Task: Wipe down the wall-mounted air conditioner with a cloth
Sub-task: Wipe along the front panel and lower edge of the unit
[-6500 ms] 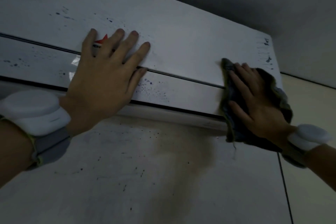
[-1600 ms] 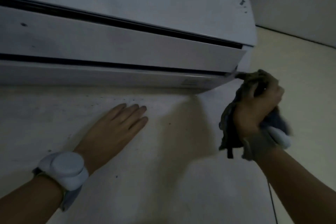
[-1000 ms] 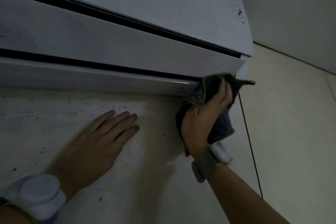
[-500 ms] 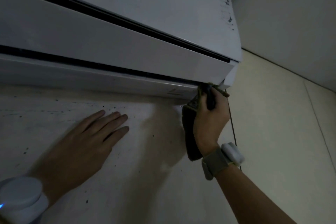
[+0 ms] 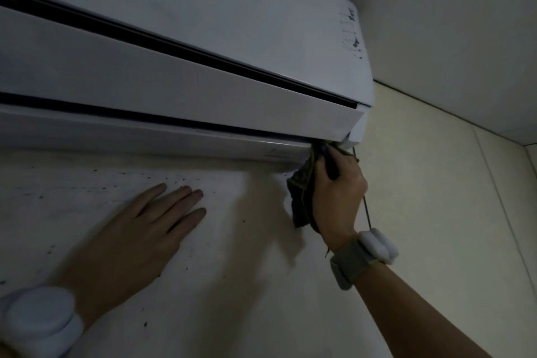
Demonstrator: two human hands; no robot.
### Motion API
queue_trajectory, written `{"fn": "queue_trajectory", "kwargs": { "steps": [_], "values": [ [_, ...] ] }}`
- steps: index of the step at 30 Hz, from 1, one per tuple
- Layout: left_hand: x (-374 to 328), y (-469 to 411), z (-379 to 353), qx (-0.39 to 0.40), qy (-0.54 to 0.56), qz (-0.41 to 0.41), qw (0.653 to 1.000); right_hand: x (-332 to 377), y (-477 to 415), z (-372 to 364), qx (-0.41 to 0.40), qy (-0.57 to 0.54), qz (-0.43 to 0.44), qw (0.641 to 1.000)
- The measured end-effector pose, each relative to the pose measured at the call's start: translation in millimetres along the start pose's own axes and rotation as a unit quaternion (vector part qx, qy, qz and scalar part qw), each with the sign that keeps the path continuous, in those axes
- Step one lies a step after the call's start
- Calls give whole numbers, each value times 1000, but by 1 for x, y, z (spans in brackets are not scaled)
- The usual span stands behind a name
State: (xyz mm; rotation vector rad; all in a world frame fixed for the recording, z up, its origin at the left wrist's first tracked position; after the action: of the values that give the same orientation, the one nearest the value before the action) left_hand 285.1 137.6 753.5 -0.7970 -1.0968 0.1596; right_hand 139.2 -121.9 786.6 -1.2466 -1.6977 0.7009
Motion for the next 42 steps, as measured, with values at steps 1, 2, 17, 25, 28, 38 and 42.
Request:
{"fn": "queue_trajectory", "kwargs": {
  "steps": [1, 2, 17, 25, 28, 38, 42],
  "values": [
    [1, 2, 2, 8, -6, -2, 1000, 7, 3, -1, -2, -3, 15, 1000],
    [3, 5, 3, 13, -11, -3, 1000, 16, 6, -1, -3, -8, 31, 999],
    [43, 61, 37, 23, -43, 15, 999, 153, 46, -6, 82, -113, 212, 967],
    [56, 80, 52, 42, -71, 63, 995, 65, 23, 3, 8, -12, 27, 1000],
    [61, 89, 56, 43, -81, 66, 994, 87, 32, -1, 13, -28, 58, 998],
    [99, 156, 104, 50, -115, 107, 986, 264, 101, -33, 51, -208, 169, 962],
    [115, 199, 129, 86, -119, 150, 978, 322, 121, -40, 67, -261, 192, 944]
  ]
}}
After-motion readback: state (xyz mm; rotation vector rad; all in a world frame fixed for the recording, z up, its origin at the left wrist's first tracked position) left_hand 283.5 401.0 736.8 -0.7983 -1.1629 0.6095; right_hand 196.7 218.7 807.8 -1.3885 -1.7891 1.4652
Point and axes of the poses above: each hand's wrist, its own y-axis away from the middle knuckle, its own z-axis out of the back of the hand, x = y × z, the point moved 2 cm from there along -y, towards the middle knuckle, and after that the axes turned 14 degrees about y, right-handed, at the moved point
